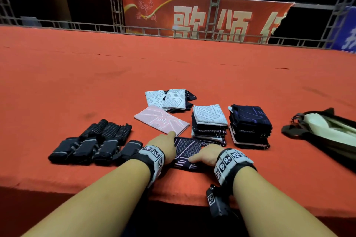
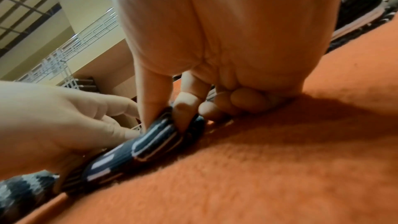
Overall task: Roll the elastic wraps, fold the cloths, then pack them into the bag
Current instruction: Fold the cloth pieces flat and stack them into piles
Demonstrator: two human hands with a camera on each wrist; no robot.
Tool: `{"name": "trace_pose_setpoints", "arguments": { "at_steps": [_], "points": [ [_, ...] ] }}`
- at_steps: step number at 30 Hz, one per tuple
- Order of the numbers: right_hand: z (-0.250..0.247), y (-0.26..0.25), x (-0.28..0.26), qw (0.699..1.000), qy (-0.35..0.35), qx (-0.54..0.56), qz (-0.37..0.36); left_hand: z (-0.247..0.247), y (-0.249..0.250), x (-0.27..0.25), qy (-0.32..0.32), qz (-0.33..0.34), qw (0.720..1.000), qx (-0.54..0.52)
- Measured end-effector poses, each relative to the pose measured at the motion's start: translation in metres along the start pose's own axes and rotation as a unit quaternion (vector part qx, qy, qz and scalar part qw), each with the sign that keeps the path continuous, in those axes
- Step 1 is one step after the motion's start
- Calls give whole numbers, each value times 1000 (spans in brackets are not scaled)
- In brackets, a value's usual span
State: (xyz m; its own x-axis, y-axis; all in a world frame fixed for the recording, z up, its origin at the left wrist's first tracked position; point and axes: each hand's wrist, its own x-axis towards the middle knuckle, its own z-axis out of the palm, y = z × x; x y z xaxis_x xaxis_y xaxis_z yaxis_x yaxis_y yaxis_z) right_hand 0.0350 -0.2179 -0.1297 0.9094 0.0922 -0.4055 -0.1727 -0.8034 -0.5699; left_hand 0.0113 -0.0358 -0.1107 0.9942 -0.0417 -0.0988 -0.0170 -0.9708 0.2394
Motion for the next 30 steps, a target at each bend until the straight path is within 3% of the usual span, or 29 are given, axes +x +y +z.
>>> {"name": "trace_pose_setpoints", "arguments": {
  "at_steps": [3,7,10,13,18,22,30],
  "points": [
    [-2,5,-1,1000,14,19,6,-3,-3,0,-27,17,999,29],
    [-5,8,-8,999,45,-16,19,2,3,0,8,26,998,58],
    [-3,7,-9,999,48,-22,6,15,11,3,-49,65,991,102],
    [-8,6,-10,999,34,-42,-2,33,9,8,-94,13,990,99],
    [-4,9,-3,996,65,-17,-58,43,6,16,-94,-12,990,103],
    [-4,14,-7,985,14,-83,-151,43,3,17,-85,-3,991,101],
    [-15,12,-10,972,-39,-165,-162,38,1,24,-102,16,990,98]
  ]
}}
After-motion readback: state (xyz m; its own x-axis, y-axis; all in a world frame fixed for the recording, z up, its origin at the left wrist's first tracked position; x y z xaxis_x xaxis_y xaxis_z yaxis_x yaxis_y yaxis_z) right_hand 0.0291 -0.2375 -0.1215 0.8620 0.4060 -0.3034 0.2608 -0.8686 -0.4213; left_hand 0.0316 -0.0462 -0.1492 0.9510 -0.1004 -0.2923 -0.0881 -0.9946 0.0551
